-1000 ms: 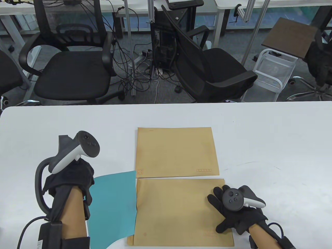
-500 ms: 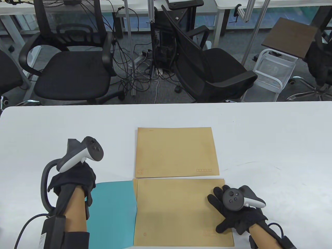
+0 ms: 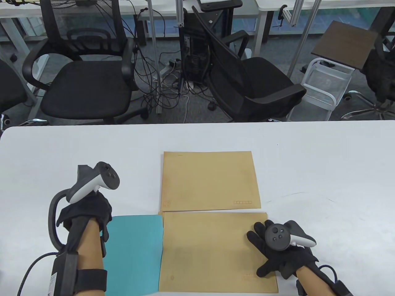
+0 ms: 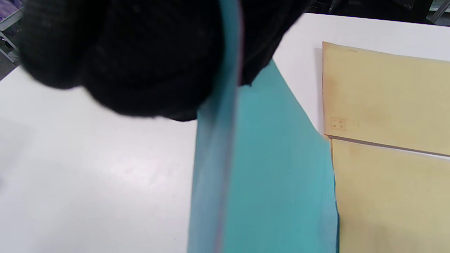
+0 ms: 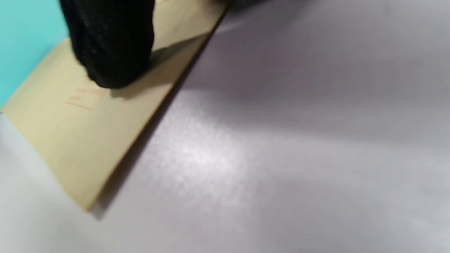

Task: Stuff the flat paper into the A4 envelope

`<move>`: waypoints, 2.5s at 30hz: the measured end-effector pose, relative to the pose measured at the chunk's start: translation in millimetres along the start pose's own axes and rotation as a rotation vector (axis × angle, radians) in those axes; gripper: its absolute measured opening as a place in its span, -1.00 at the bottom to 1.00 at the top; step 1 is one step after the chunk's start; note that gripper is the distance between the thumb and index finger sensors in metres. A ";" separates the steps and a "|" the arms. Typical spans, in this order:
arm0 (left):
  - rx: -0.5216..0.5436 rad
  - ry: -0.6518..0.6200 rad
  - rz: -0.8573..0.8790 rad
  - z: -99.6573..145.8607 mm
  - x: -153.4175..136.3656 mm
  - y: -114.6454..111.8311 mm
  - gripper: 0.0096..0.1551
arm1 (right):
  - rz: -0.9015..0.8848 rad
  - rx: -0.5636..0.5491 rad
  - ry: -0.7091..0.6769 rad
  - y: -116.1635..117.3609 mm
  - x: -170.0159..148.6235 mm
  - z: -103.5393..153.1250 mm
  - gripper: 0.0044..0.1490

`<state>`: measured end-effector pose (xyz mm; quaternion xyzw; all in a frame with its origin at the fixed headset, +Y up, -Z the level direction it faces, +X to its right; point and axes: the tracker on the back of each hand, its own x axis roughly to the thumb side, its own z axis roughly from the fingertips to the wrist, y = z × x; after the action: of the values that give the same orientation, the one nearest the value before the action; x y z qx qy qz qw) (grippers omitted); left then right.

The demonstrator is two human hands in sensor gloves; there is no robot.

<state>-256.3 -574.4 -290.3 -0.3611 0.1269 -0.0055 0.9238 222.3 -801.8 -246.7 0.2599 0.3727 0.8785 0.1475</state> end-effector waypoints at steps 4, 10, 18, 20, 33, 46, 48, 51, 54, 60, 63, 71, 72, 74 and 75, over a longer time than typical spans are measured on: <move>0.012 -0.006 -0.065 -4.9 5.5 -1.8 -0.53 | 0.003 0.000 0.001 -0.1 0.1 -0.2 0.41; 0.050 0.037 -0.212 -13.8 11.0 -3.0 -0.50 | 0.002 -0.001 0.002 -0.1 0.0 -0.3 0.41; 0.005 0.102 -0.187 -28.9 1.7 -4.6 -0.51 | 0.001 0.001 0.001 0.0 -0.2 -0.7 0.41; -0.006 0.092 -0.167 -31.7 0.6 -5.0 -0.50 | 0.000 0.000 0.000 0.1 -0.2 -0.7 0.41; -0.067 0.163 -0.122 -55.5 8.6 -3.2 -0.48 | 0.000 0.001 -0.004 0.2 -0.7 -0.9 0.41; -0.044 0.113 -0.152 -60.3 15.1 -1.1 -0.49 | -0.004 0.001 -0.010 0.1 -1.4 -1.1 0.40; -0.034 0.106 -0.172 -59.2 13.6 -1.6 -0.49 | -0.005 0.001 -0.010 0.1 -1.4 -1.1 0.41; -0.024 0.097 -0.200 -57.7 10.6 -2.9 -0.50 | -0.005 0.000 -0.009 0.1 -1.5 -1.1 0.40; -0.026 0.066 -0.176 -59.3 7.9 -5.4 -0.49 | -0.005 0.000 -0.009 0.2 -1.5 -1.1 0.40; -0.048 0.039 -0.162 -67.3 6.3 -11.7 -0.49 | -0.005 0.000 -0.009 0.1 -1.5 -1.1 0.40; -0.051 0.016 -0.148 -69.7 5.5 -11.7 -0.49 | -0.006 0.000 -0.008 0.2 -1.4 -1.0 0.40; -0.068 -0.010 -0.117 -79.6 7.8 -13.4 -0.48 | -0.010 -0.001 -0.005 0.2 -1.5 -0.8 0.40; -0.071 -0.013 -0.115 -80.9 8.4 -14.0 -0.48 | -0.010 -0.001 -0.005 0.2 -1.5 -0.8 0.40; -0.075 -0.022 -0.109 -84.8 9.8 -15.5 -0.48 | -0.010 -0.001 -0.005 0.2 -1.5 -0.8 0.40; -0.078 -0.025 -0.106 -86.3 10.3 -16.2 -0.48 | -0.010 -0.001 -0.005 0.2 -1.5 -0.8 0.40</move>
<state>-265.6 -644.9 -342.9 -0.4033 0.0960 -0.0450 0.9089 223.0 -803.1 -247.5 0.2601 0.3735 0.8772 0.1530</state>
